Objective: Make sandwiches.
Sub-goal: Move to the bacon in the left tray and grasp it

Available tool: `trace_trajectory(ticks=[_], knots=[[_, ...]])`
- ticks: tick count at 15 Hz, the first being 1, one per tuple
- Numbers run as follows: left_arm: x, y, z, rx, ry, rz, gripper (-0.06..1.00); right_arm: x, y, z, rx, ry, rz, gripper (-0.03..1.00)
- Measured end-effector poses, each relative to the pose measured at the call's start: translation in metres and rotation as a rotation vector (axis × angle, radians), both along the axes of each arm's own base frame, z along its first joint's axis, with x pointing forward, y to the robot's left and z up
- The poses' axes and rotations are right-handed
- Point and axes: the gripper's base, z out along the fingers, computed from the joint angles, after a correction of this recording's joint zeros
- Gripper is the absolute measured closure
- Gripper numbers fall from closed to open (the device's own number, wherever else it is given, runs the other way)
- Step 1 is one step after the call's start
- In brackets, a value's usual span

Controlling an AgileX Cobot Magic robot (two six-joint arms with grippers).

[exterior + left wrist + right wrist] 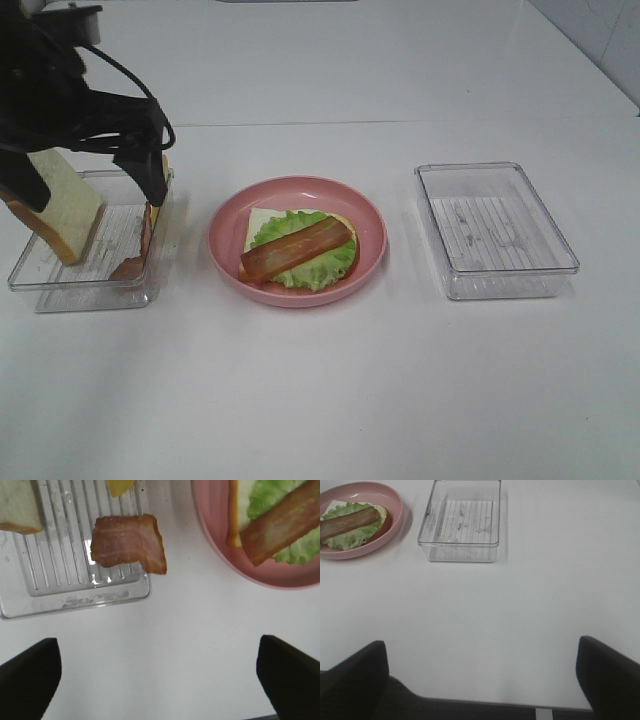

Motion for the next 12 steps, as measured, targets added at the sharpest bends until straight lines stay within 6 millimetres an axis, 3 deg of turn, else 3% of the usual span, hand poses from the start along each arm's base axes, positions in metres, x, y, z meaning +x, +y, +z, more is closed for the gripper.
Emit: trace_trajectory(ticks=[4,12], knots=[[0.029,-0.01,-0.043,0.029,0.077,0.08,-0.04,0.0,0.0,0.0,0.0,0.0,0.0,-0.01],[0.047,-0.01,-0.072,0.078,0.016,0.066,-0.02,0.0,0.0,0.0,0.0,0.0,0.0,-0.01]])
